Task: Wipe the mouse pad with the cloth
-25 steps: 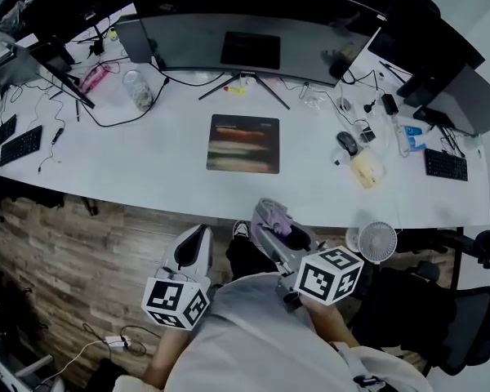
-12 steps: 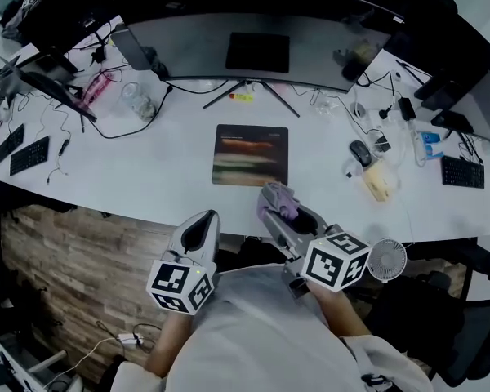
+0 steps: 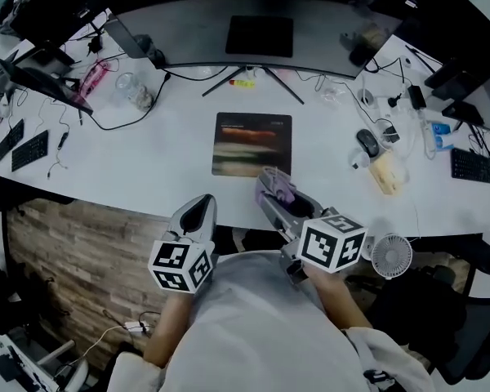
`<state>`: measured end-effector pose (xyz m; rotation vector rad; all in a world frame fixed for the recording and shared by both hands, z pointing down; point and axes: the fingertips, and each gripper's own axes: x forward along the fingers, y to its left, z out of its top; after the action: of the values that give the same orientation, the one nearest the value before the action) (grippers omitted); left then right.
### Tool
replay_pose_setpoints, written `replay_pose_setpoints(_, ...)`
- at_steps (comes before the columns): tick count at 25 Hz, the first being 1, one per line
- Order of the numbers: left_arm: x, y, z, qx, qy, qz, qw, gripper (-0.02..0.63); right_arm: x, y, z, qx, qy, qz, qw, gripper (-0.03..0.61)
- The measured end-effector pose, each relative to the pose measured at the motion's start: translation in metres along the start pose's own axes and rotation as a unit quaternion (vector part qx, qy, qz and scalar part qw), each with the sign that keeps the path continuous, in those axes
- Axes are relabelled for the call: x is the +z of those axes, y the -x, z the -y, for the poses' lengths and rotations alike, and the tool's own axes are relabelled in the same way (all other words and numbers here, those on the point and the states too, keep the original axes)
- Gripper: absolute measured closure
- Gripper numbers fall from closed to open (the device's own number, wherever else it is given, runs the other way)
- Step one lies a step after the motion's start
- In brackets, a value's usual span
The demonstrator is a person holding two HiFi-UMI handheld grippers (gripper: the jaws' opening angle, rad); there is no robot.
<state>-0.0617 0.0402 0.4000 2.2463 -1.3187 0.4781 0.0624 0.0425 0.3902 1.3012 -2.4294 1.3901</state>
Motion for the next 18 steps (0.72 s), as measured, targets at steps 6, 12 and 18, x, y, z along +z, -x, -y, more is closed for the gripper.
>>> replay_pose_setpoints(6, -0.012, -0.028, -0.019, 0.002, 0.02, -0.024, 0.9995, 0.614, 0.009, -0.021, 0.008, -0.011, 0.008, -0.015, 1.0, 0.403)
replay_pose_setpoints(12, -0.02, -0.058, -0.034, -0.003, 0.017, -0.048, 0.9987, 0.614, 0.017, -0.053, 0.007, -0.007, 0.042, -0.047, 0.998, 0.4)
replay_pose_setpoints(18, -0.029, -0.086, -0.053, 0.0, 0.019, -0.076, 0.9969, 0.614, 0.025, -0.088, 0.009, 0.007, 0.037, -0.06, 0.998, 0.394)
